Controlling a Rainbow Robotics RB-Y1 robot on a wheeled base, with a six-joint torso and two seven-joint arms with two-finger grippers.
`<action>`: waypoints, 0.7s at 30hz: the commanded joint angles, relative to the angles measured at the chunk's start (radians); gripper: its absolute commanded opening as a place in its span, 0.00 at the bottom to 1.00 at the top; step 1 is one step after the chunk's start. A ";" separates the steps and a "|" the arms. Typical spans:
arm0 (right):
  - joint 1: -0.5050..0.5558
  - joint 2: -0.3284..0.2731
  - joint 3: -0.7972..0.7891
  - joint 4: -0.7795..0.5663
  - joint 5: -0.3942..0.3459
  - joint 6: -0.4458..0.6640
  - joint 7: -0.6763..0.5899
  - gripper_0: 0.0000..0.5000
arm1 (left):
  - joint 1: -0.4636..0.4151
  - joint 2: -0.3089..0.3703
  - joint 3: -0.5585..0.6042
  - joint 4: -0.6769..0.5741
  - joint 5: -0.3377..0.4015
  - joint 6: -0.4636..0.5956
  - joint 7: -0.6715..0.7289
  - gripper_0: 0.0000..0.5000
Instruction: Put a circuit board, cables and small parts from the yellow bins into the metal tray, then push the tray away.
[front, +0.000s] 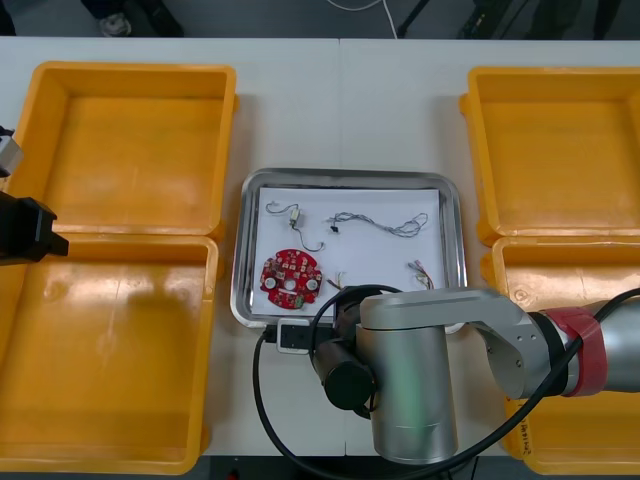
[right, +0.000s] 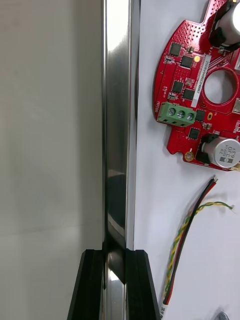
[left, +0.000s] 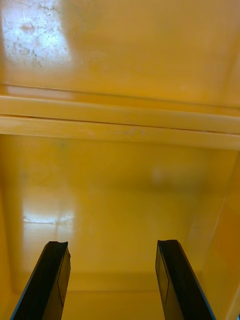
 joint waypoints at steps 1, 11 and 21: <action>-0.009 0.001 0.008 -0.007 0.043 -0.017 -0.028 0.00 | 0.013 0.045 0.031 -0.033 0.008 0.006 -0.095 1.00; -0.044 0.004 0.005 0.054 0.075 -0.046 -0.022 0.00 | 0.013 0.045 0.031 -0.033 0.008 0.006 -0.095 1.00; -0.066 0.009 -0.053 0.102 0.075 -0.067 -0.009 0.00 | 0.013 0.045 0.031 -0.033 0.008 0.006 -0.095 1.00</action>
